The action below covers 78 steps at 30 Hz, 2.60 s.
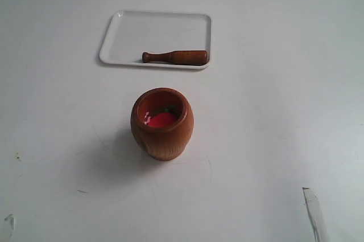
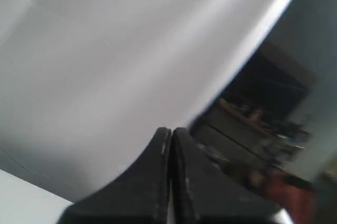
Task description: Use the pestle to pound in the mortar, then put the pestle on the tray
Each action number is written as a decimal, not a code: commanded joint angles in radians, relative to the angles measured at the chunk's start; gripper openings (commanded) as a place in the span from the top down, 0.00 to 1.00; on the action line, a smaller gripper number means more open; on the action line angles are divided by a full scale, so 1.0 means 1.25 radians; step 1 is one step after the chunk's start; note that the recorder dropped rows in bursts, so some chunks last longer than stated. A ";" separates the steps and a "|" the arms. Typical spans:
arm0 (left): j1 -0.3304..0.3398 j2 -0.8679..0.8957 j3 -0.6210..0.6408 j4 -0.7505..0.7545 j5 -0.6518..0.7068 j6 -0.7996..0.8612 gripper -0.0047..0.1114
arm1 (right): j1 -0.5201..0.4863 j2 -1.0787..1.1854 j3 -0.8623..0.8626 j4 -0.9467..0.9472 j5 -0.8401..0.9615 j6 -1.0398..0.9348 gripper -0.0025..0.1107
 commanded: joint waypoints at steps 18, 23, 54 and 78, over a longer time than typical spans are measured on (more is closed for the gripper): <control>-0.006 -0.001 0.000 -0.006 -0.002 -0.007 0.96 | 0.139 0.020 0.038 1.743 0.077 -1.248 0.98; -0.006 -0.001 0.000 -0.006 -0.002 -0.007 0.96 | 0.225 -0.107 0.238 1.969 -0.237 -1.471 0.98; -0.006 -0.001 0.000 -0.006 -0.002 -0.007 0.96 | 0.406 -0.199 0.485 1.212 -0.360 -0.888 0.98; -0.006 -0.001 0.000 -0.006 -0.002 -0.007 0.96 | 0.245 -0.263 0.485 1.053 -0.052 -0.531 0.98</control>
